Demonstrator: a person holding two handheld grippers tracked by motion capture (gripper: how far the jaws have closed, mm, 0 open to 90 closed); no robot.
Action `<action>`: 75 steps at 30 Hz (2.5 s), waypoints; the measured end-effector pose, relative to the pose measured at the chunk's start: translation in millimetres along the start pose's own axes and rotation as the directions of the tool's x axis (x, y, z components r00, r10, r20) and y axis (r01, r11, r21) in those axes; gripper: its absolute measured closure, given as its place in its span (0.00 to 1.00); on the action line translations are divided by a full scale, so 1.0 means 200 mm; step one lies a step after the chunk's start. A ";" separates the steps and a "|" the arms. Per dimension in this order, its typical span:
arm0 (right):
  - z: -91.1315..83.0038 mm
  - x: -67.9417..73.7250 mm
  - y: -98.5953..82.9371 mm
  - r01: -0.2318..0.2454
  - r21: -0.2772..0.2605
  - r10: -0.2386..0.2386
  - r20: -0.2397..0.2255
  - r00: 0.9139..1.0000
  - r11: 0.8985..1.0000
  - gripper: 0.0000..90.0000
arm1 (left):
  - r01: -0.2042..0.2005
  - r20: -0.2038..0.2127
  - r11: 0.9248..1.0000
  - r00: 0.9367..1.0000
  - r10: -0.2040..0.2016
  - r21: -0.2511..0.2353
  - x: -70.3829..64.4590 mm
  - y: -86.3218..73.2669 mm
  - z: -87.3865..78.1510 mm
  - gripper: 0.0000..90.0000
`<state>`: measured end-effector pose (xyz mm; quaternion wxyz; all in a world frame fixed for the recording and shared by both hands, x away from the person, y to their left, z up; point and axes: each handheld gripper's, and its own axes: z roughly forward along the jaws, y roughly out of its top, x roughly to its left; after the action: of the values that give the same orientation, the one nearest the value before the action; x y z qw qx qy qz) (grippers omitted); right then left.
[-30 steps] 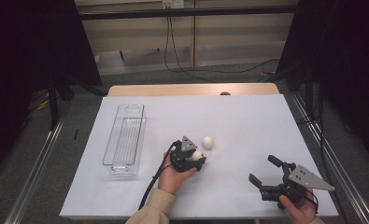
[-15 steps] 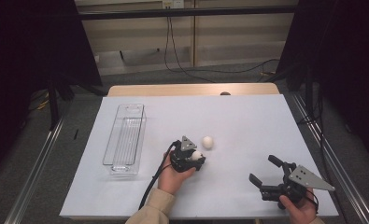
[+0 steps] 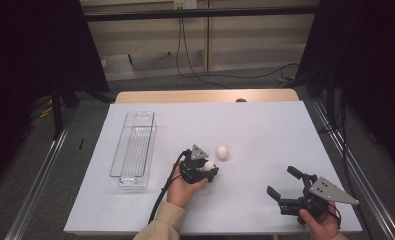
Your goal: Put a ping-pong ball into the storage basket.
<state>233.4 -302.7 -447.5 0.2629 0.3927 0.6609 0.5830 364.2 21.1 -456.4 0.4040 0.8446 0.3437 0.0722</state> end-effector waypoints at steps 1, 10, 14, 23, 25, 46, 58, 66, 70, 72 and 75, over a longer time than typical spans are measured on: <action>0.00 0.00 0.00 0.002 -0.001 -0.002 0.000 1.000 1.000 0.02 | -0.001 0.000 1.000 1.000 0.001 0.003 0.00 0.00 0.00 0.57; 0.00 0.00 0.00 -0.001 -0.002 0.001 -0.001 1.000 1.000 0.02 | 0.003 0.002 1.000 1.000 -0.003 0.001 0.01 0.00 -0.02 0.57; 0.00 0.00 0.00 -0.001 -0.002 0.001 0.000 1.000 1.000 0.02 | 0.007 0.000 1.000 1.000 -0.007 -0.002 0.02 0.00 -0.04 0.57; 0.00 0.00 0.00 0.000 -0.002 0.000 0.001 1.000 1.000 0.02 | 0.011 -0.016 1.000 1.000 -0.011 -0.022 0.04 0.02 -0.08 0.57; 0.00 0.00 0.00 -0.003 -0.003 0.003 0.001 1.000 1.000 0.02 | 0.025 -0.015 0.999 1.000 -0.025 -0.023 0.04 0.02 -0.09 0.57; -0.01 0.00 0.00 0.000 -0.002 0.000 0.001 1.000 1.000 0.02 | 0.034 -0.027 0.999 0.999 -0.035 -0.023 0.07 0.05 -0.18 0.57; -0.01 0.00 0.00 0.003 -0.002 -0.003 0.004 1.000 1.000 0.02 | 0.053 -0.029 0.998 0.998 -0.054 -0.034 0.09 0.06 -0.22 0.57; -0.01 0.00 0.00 0.004 -0.003 -0.004 0.002 1.000 1.000 0.02 | 0.060 -0.035 0.998 0.998 -0.061 -0.035 0.11 0.07 -0.24 0.57; -0.01 0.00 0.00 0.001 -0.002 -0.001 0.005 1.000 1.000 0.02 | 0.074 -0.037 0.996 0.996 -0.075 -0.040 0.11 0.07 -0.26 0.57; -0.01 0.00 0.00 -0.002 -0.004 0.002 0.007 1.000 1.000 0.02 | 0.070 -0.040 0.997 0.997 -0.072 -0.040 0.12 0.07 -0.27 0.57; -0.01 0.00 0.00 -0.002 -0.004 0.002 0.007 1.000 1.000 0.02 | 0.068 -0.043 0.997 0.997 -0.069 -0.036 0.13 0.07 -0.28 0.57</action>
<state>231.7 -304.6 -446.5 0.2656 0.3948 0.6585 0.5831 369.1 66.6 -413.9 0.4132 0.8234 0.3801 0.0830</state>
